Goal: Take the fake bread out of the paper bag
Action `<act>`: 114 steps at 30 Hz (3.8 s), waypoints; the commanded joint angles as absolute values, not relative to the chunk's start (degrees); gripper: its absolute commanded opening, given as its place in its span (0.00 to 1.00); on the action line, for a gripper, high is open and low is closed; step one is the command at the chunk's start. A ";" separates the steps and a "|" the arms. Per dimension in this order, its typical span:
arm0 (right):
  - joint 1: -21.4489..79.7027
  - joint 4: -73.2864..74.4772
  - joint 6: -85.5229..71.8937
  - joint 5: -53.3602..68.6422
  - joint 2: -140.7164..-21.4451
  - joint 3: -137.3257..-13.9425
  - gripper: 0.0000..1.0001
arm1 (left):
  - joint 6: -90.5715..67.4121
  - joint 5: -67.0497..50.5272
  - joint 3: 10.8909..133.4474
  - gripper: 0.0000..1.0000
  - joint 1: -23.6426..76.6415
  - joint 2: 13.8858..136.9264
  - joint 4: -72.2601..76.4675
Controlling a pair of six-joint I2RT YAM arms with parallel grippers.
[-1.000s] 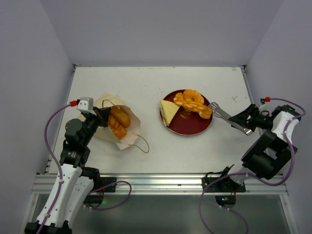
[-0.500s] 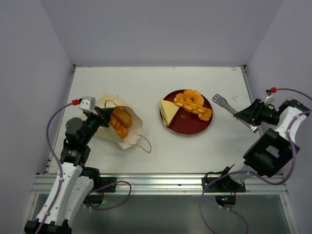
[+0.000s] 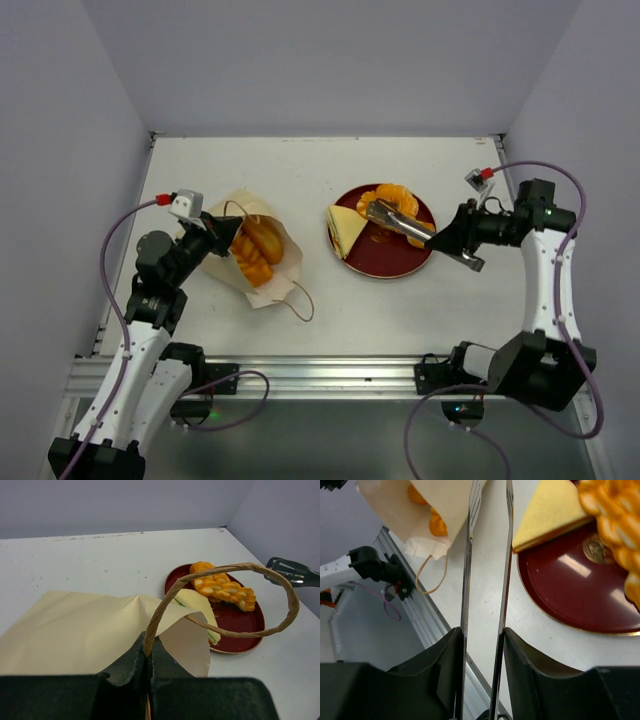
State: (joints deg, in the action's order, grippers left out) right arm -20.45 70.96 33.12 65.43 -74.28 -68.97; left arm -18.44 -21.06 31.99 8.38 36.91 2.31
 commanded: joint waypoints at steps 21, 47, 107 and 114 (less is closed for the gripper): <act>44.97 38.42 19.42 25.33 -63.71 -64.16 0.37 | -20.39 -23.12 33.22 0.00 8.53 35.60 6.86; 71.18 34.63 33.84 -10.28 -78.13 -71.01 0.46 | -20.83 -24.87 29.80 0.00 8.53 32.87 4.31; 72.51 41.75 39.46 -7.66 -75.06 -74.53 0.00 | -15.03 -23.55 29.44 0.00 8.53 31.64 1.05; 70.40 45.52 39.55 2.28 -70.14 -73.65 0.00 | -14.94 -23.12 29.79 0.00 8.53 32.95 1.84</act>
State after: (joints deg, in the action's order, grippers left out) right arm 70.72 44.86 39.00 -3.75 -73.30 -72.10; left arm -16.67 -24.64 29.34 8.38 32.10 0.34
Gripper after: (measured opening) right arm 0.331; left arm 0.024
